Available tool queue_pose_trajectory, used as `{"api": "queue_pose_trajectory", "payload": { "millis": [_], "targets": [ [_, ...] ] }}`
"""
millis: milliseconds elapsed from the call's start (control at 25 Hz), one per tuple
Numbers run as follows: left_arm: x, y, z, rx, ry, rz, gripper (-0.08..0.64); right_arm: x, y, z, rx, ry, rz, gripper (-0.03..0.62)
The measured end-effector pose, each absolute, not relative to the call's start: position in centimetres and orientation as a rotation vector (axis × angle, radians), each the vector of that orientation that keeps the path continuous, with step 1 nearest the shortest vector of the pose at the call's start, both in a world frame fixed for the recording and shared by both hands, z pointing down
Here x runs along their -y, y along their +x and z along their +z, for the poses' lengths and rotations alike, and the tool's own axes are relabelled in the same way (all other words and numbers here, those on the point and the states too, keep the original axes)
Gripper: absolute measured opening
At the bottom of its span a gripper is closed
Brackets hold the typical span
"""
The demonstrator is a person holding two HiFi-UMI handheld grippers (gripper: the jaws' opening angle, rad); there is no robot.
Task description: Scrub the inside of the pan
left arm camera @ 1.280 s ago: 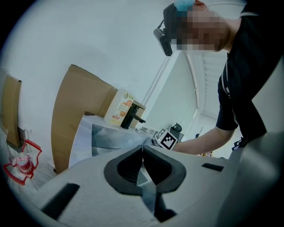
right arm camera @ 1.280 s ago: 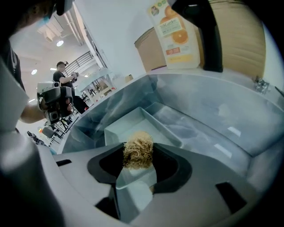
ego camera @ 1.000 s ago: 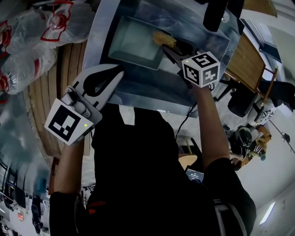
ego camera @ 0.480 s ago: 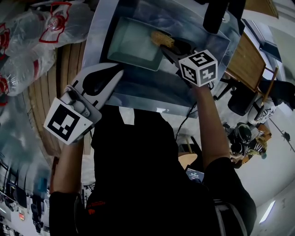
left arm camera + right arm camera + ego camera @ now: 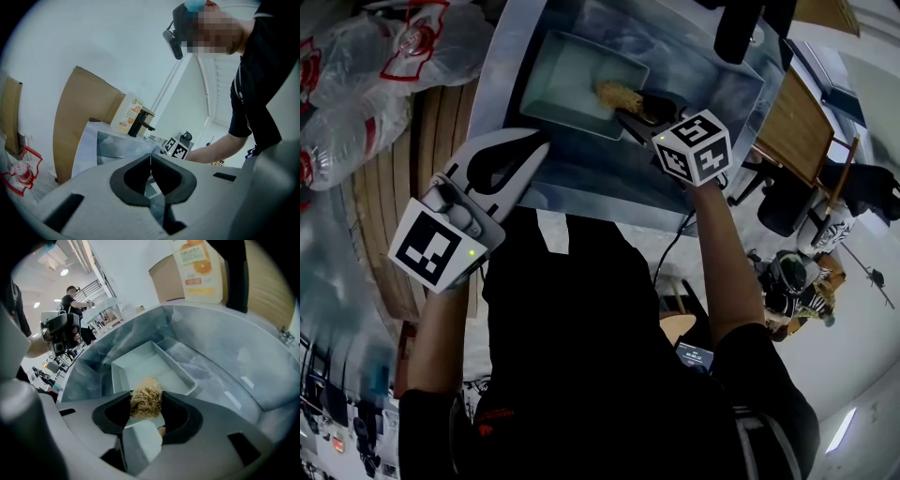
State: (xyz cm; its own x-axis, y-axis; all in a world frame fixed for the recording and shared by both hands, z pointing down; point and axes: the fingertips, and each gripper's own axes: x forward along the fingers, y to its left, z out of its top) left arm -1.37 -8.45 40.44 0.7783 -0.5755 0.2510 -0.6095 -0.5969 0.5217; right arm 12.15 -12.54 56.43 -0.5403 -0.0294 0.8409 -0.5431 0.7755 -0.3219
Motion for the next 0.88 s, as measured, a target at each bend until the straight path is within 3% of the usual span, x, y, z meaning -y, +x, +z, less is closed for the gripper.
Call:
{"api": "queue_pose_trajectory", "payload": {
  "millis": [880],
  "targets": [
    [5.4,-2.6,39.2,0.917,2.381,0.061,0.023,8.3,10.0,55.7,2.062,0.350,0.705,0.183]
  ]
}}
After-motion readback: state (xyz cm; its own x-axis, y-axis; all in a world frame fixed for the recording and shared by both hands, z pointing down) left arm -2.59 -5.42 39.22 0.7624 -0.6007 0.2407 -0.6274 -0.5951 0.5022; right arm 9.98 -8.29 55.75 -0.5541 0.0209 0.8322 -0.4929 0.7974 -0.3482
